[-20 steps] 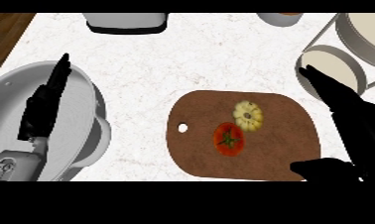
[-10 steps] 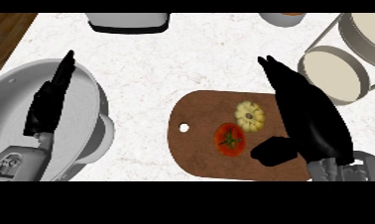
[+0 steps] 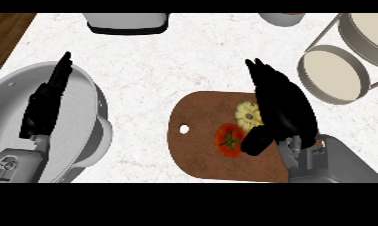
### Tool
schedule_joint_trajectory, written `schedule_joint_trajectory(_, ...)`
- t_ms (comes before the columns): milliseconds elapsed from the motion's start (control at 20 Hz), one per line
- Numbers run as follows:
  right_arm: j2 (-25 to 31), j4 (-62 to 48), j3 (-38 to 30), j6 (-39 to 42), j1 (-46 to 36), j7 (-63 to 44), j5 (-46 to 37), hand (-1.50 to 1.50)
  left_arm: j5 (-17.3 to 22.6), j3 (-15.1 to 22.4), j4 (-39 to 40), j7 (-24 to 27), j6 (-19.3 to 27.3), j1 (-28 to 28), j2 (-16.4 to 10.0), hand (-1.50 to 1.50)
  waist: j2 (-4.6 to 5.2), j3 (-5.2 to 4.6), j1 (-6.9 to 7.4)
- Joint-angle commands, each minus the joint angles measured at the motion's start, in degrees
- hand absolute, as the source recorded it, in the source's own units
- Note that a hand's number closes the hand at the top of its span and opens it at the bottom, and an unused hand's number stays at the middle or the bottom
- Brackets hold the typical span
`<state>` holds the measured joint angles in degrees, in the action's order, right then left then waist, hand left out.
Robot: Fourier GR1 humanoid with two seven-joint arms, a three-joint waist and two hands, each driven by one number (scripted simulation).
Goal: Pick the squash from the cutting board and place it in the tiered basket
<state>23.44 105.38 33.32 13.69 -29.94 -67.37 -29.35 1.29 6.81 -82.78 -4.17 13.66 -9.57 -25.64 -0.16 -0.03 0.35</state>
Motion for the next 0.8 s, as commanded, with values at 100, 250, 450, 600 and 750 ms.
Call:
schedule_joint_trajectory(100, -5.65, -2.06, 2.78, 5.21, -1.56, -13.27, -4.73, -1.5, 0.21, -0.68, 0.05, 0.4, -1.64, 0.42, 0.22, 0.0, 0.0, -0.07, -0.12)
schedule_joint_trajectory(250, -2.2, 0.73, 3.37, 5.07, 4.5, -8.81, -6.15, -1.5, -1.67, 0.51, -2.15, -1.26, 0.08, 1.42, 1.45, 0.0, -0.09, 0.0, -0.56)
schedule_joint_trajectory(450, -2.62, 0.71, 3.85, 9.14, 2.38, -10.32, -8.72, -1.5, -0.85, -1.09, 1.17, 2.59, -0.9, 2.65, 1.67, 0.0, -0.09, -0.07, -0.61)
schedule_joint_trajectory(600, -2.65, 0.98, 4.87, 8.29, 4.21, -8.17, -12.43, -1.5, -1.23, -2.24, 2.96, 1.31, 0.09, -0.96, 2.46, 0.0, 0.06, -0.05, -0.99)
schedule_joint_trajectory(750, -6.72, -2.55, 6.97, 6.47, 5.04, -8.17, -16.71, -1.5, -1.96, -0.35, -3.33, -0.21, -0.22, 3.29, 2.39, 0.0, -0.06, 0.0, 0.06)
